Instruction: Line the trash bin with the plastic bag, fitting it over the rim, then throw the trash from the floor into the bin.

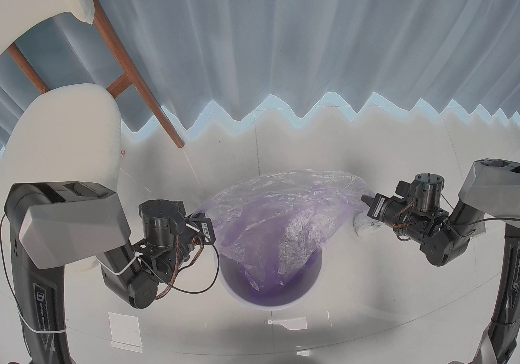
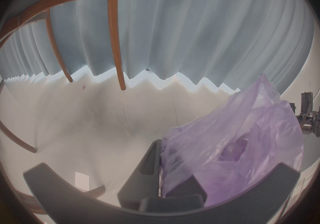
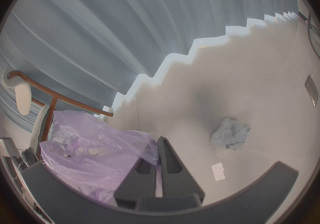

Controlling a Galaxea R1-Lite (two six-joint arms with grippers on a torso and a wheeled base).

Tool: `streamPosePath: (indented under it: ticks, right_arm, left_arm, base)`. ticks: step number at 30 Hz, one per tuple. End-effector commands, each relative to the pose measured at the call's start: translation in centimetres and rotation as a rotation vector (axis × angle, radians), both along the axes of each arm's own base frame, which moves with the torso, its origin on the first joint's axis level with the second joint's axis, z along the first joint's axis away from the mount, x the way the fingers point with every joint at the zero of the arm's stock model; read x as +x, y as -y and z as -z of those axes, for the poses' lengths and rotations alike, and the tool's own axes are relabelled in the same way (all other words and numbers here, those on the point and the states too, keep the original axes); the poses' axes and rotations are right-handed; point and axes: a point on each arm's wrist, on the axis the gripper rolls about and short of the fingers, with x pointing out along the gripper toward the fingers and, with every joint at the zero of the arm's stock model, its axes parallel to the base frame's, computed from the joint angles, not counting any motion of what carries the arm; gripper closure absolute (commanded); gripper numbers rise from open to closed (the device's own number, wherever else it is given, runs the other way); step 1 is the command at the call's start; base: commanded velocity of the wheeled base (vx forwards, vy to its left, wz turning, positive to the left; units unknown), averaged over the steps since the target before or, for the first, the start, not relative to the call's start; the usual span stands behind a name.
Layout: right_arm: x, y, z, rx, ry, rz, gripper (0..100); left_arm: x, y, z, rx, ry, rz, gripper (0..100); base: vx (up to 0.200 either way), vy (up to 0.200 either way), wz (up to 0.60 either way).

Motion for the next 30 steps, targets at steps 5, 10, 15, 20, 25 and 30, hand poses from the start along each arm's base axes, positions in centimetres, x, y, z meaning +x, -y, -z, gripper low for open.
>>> streamPosePath:
  ticks: [5,10,15,20,25,30]
  right_arm:
    - [0.1,-0.4,2.0,-0.001,-0.017,-0.01,100]
    - [-0.1,-0.8,1.7,0.003,0.022,-0.021,100]
    - [-1.0,-1.9,2.2,0.001,-0.002,-0.054,0]
    - [-2.2,-1.9,-0.1,0.016,0.041,-0.06,0]
    - [-4.0,-2.9,-2.7,0.022,0.04,-0.106,0]
    - [-5.6,-3.7,-4.6,0.021,-0.001,-0.145,0]
  left_arm:
    - [-0.3,-0.2,0.1,0.001,-0.003,0.001,100]
    - [-1.1,-0.5,0.6,-0.001,0.002,0.016,0]
    - [-1.6,-0.6,0.8,0.0,-0.008,0.037,0]
    - [-2.2,-0.8,-2.2,-0.027,0.088,0.07,0]
    - [-4.1,-1.0,-4.9,-0.037,0.133,0.115,0]
    - [-6.1,-0.8,-5.5,-0.034,0.125,0.202,0]
  base:
    - [0.0,0.0,0.0]
    - [0.0,0.0,0.0]
    - [0.0,0.0,0.0]
    - [0.0,0.0,0.0]
    - [0.0,0.0,0.0]
    - [0.0,0.0,0.0]
